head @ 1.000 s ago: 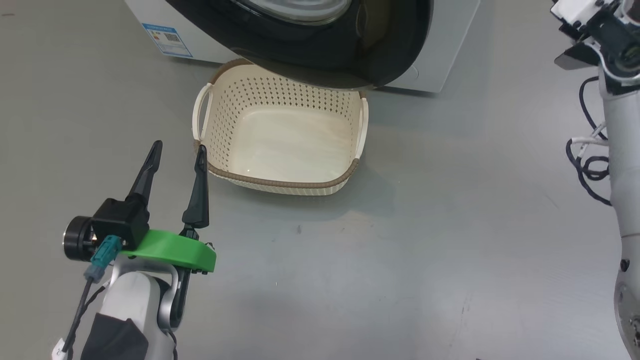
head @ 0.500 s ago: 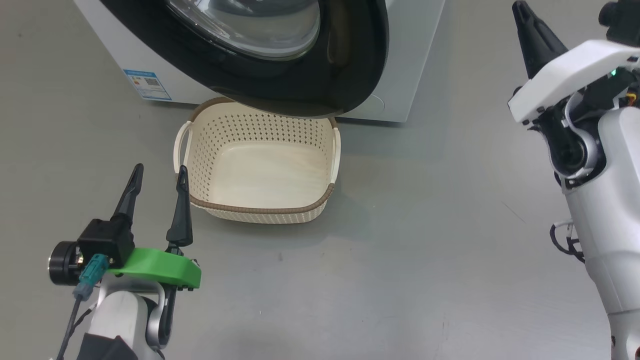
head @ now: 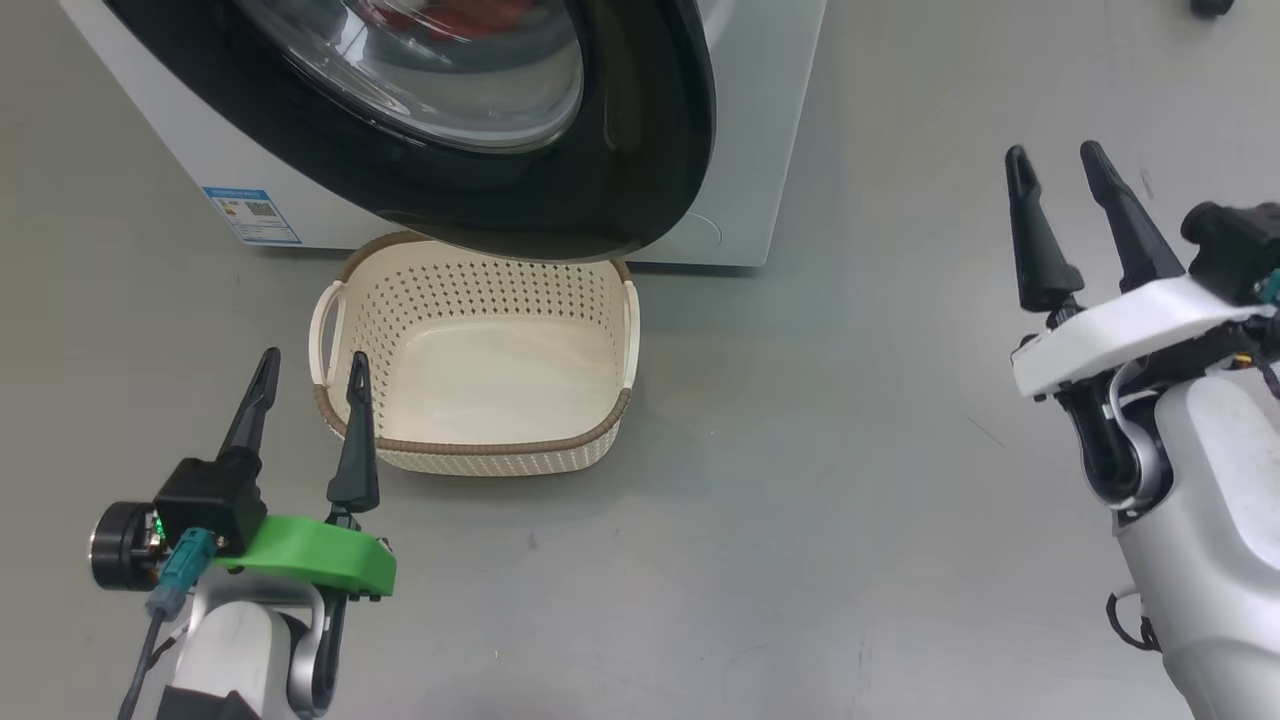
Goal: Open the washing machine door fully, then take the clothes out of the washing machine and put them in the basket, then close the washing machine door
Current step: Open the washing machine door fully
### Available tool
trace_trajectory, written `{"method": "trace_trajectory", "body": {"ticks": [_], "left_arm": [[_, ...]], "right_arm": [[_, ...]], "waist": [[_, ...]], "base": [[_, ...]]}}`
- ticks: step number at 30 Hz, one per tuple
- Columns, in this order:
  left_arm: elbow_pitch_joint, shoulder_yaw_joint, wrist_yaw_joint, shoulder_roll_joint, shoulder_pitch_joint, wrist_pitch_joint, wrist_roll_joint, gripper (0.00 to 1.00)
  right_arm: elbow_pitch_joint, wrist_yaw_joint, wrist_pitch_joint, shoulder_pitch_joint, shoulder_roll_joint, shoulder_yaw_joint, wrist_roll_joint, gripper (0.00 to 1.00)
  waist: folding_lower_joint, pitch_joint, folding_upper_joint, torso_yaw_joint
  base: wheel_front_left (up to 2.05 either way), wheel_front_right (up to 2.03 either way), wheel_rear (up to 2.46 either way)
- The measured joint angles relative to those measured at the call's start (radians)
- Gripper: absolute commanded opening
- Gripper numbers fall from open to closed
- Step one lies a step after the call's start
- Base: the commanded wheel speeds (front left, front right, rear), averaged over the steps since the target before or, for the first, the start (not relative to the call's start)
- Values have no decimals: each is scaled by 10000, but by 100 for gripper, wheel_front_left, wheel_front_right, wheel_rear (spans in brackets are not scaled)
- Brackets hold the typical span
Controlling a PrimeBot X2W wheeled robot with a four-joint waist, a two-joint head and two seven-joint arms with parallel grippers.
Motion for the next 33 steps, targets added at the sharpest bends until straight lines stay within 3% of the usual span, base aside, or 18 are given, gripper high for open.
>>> {"method": "trace_trajectory", "body": {"ticks": [10, 33], "left_arm": [[2, 15, -4, -2, 73, 0, 63, 100], [0, 40, -31, -4, 254, 0, 180, 100]], "right_arm": [[-188, -299, -926, 1039, 123, 77, -370, 100], [-604, -631, -1041, 1846, 82, 238, -913, 100]], "waist": [[0, -78, 0, -109], [0, -225, 0, -182]], "base": [[0, 0, 0], [0, 0, 0]]}}
